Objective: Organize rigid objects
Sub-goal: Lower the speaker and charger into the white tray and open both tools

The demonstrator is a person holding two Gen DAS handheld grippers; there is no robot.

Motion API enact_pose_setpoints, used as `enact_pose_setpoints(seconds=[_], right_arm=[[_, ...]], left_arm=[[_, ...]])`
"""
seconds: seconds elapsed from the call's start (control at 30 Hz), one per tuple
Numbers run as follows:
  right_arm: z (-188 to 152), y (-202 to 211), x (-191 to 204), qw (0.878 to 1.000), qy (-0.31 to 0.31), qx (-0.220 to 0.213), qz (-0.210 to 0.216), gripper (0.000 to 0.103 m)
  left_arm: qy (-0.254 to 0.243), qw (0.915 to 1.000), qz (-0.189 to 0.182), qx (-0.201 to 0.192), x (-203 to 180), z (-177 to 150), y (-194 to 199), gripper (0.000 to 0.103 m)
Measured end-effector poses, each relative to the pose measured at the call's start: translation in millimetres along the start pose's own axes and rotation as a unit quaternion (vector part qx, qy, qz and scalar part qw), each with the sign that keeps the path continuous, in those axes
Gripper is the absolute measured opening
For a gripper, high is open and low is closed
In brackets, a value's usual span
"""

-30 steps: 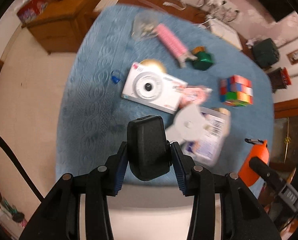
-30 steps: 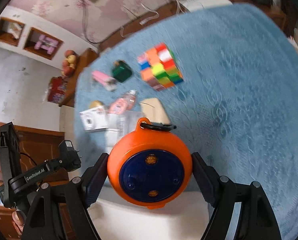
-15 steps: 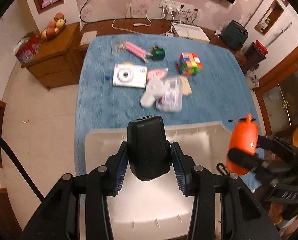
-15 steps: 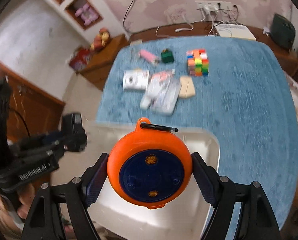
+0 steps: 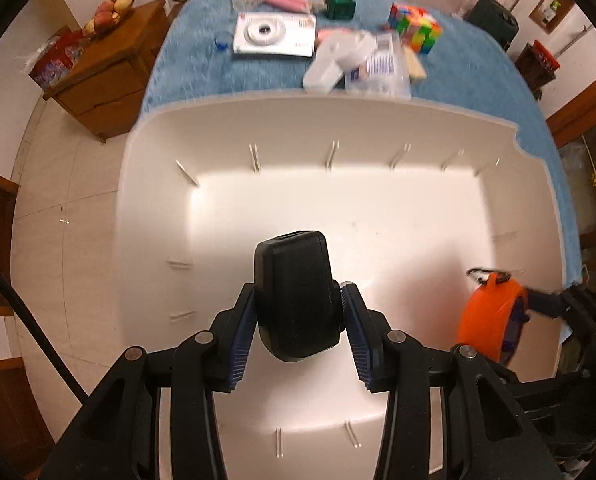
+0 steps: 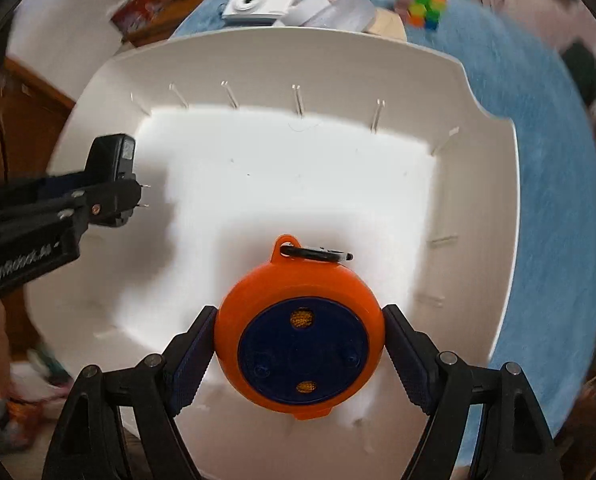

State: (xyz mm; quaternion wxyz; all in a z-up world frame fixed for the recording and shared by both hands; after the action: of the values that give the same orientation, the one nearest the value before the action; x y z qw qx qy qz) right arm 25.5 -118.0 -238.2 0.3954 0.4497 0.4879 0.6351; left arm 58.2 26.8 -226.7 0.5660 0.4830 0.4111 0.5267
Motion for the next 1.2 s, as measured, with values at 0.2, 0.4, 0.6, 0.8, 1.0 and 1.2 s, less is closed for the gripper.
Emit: enact_pose_setpoints(seconds=[0.2, 0.4, 0.6, 0.8, 1.0, 1.2], right_arm=[[-7.8, -8.5, 7.8, 0.998, 0.044, -0.003, -0.042, 0.082], [-18.9, 7.2, 4.2, 0.998, 0.05, -0.041, -0.012, 0.084], [-8.3, 36.7, -11.1, 0.996, 0.018, -0.078, 0.029, 0.084], [-7.6, 77.1, -6.5, 0.983, -0.001, -0.178, 0.042, 0.084], [0.3, 94.9, -4.4, 0.985, -0.009, -0.164, 0.052, 0.084], [8.0, 120.9, -2.8, 0.981, -0.001, -0.188, 0.034, 0.084]], left_arm=[[-0.011, 0.9997, 0.006, 0.02, -5.1, -11.5, -20.1, 0.047], [-0.02, 0.9987, 0.032, 0.034, -8.3, -13.8, -18.4, 0.059], [-0.02, 0.9992, 0.034, 0.007, -14.0, -14.2, 0.1, 0.07], [-0.018, 0.9986, 0.042, -0.027, -15.7, -9.8, 26.9, 0.076], [-0.003, 0.9977, 0.032, -0.059, -10.9, 0.5, 56.8, 0.077], [0.011, 0.9963, 0.02, -0.083, -6.6, 20.2, 79.1, 0.077]])
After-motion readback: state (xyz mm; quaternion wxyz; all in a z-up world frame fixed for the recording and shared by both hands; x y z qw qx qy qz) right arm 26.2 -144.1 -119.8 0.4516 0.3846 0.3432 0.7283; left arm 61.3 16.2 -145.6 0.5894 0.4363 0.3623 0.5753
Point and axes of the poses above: each gripper's, at about its wrist camera, not at the fingertips, and y roughly against the way its jaws point, x to its left, z to its top, the point moved 2 cm from there along -y, roughly the way its jaws point, and after that the axes turned 6 degrees about z, right-handed, at the moved point
